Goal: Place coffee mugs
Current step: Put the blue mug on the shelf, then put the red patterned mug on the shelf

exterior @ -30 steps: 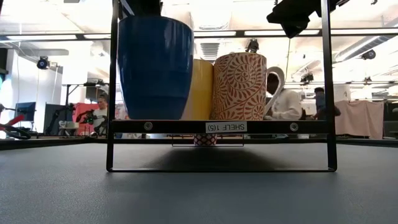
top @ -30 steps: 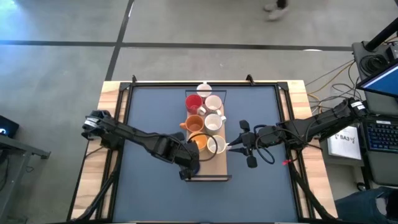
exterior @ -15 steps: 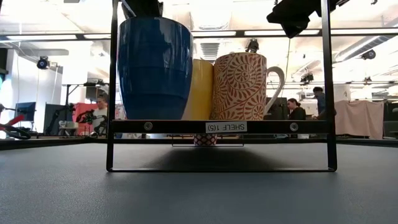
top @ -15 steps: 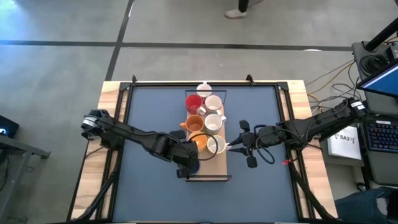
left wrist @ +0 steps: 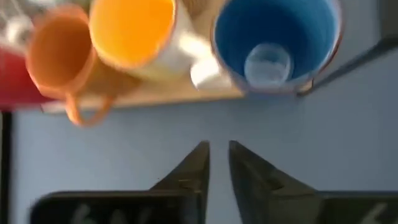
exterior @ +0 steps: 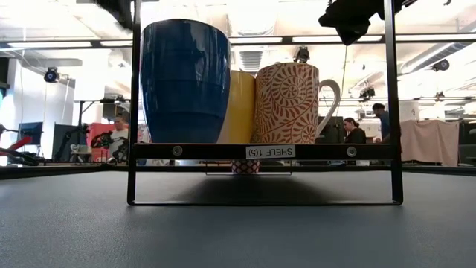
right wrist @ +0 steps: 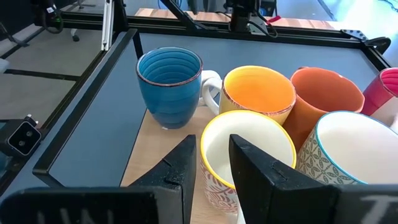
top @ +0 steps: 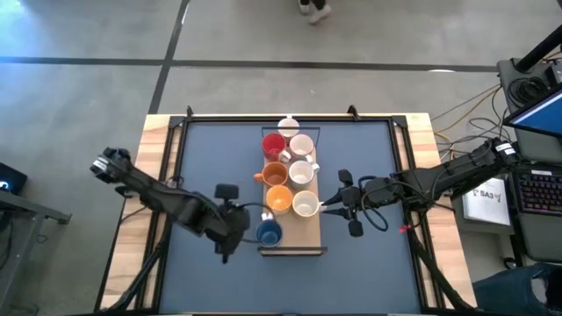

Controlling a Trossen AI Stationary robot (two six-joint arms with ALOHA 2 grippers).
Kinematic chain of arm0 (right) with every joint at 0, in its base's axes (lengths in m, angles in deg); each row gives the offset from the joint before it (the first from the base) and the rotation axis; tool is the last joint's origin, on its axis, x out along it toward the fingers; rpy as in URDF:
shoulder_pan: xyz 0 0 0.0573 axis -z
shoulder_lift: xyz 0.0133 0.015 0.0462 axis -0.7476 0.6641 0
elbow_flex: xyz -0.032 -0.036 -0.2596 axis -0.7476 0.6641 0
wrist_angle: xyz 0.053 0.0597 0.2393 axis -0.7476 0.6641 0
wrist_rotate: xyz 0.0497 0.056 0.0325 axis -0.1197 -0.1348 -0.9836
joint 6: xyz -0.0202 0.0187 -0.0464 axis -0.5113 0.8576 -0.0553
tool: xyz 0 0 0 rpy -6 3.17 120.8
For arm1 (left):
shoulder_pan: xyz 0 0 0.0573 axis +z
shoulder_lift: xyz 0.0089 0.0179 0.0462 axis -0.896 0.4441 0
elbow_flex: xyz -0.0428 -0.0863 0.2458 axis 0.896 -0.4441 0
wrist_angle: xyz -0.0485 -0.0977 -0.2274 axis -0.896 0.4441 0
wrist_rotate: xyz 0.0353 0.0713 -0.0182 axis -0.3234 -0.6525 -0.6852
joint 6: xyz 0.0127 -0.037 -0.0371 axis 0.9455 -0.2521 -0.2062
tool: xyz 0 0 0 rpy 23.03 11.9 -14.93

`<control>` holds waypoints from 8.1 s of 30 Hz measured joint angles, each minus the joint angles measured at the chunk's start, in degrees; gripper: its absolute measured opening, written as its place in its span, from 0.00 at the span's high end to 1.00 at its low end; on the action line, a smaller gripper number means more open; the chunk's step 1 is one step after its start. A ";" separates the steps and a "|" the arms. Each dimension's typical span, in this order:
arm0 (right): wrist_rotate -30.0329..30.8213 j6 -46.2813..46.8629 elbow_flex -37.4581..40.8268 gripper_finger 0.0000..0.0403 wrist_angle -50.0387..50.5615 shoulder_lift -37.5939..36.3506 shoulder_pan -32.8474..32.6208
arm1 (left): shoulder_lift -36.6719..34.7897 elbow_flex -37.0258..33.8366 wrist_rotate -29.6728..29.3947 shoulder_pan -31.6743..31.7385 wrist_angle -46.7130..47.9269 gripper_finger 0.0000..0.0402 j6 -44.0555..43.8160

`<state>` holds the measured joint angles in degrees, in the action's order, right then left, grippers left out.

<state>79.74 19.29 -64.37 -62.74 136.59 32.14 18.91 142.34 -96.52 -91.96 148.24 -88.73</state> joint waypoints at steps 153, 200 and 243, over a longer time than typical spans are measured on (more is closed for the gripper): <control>-8.96 -4.37 14.01 0.77 -7.48 -15.67 23.54 | 49.10 52.20 45.49 70.11 -0.72 0.68 55.95; -6.08 -3.37 13.99 0.77 -7.48 -15.67 23.69 | 49.11 47.75 45.46 71.03 -2.26 0.99 55.67; -6.10 -1.84 13.97 0.77 -7.46 -15.65 23.69 | 41.83 53.46 20.60 72.79 8.13 0.99 55.60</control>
<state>73.64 17.45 -50.41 -70.21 120.94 55.83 60.74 195.80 -75.92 -19.17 156.36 -33.14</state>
